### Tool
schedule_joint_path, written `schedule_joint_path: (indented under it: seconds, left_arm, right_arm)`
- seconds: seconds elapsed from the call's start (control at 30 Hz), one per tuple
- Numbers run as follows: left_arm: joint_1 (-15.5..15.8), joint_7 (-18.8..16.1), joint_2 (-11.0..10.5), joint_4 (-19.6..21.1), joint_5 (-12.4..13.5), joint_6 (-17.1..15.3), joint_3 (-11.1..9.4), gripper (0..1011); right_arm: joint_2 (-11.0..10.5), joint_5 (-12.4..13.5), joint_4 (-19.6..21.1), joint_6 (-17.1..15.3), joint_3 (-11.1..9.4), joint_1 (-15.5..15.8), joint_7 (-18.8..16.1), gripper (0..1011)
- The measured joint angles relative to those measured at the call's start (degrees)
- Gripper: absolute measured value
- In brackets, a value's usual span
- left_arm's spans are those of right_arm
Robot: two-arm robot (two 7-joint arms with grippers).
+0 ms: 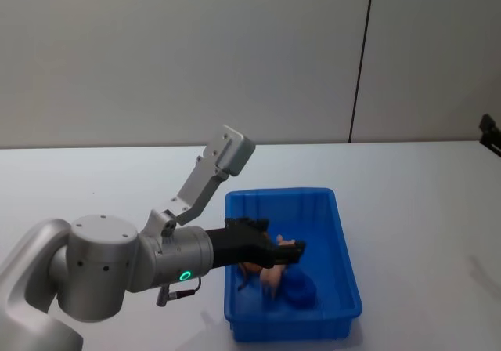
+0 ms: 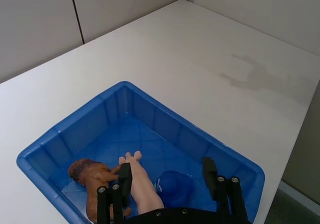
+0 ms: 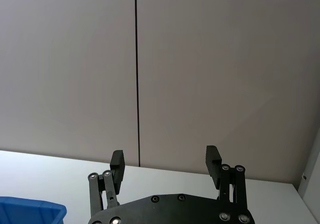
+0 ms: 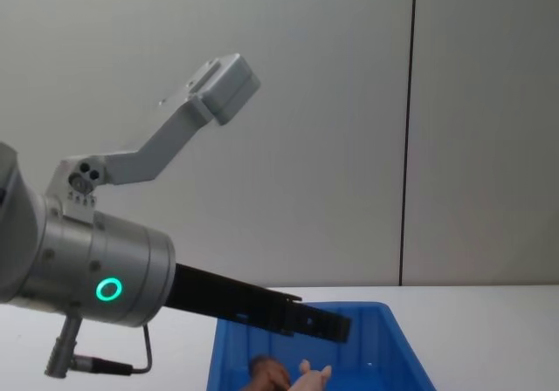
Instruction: Pick up the two dolls from the table and place them into the box.
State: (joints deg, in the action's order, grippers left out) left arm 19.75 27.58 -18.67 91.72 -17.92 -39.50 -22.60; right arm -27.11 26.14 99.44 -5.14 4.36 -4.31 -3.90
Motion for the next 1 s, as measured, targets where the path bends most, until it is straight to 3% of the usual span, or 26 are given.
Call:
schedule_joint_path:
  seconds: [0.13,0.2,0.53,1.0]
  left_arm:
    - [0.1,-0.1,0.0,0.0,0.1,0.1,0.0,983]
    - [0.0,-0.7,-0.1,0.3,0.1,0.7,0.0,1001]
    - [-1.4,-4.8,-1.2,3.0,-0.4,3.6,0.8,1001]
    - [-5.5,-14.6,-4.6,10.2,-0.3,10.1,3.0,1001]
  right_arm:
    - [0.0,0.0,0.0,0.0,0.0,0.0,0.0,1001]
    - [0.0,0.0,0.0,0.0,0.0,0.0,0.0,1001]
    - [0.0,0.0,0.0,0.0,0.0,0.0,0.0,1001]
    - [0.0,0.0,0.0,0.0,0.0,0.0,0.0,1001]
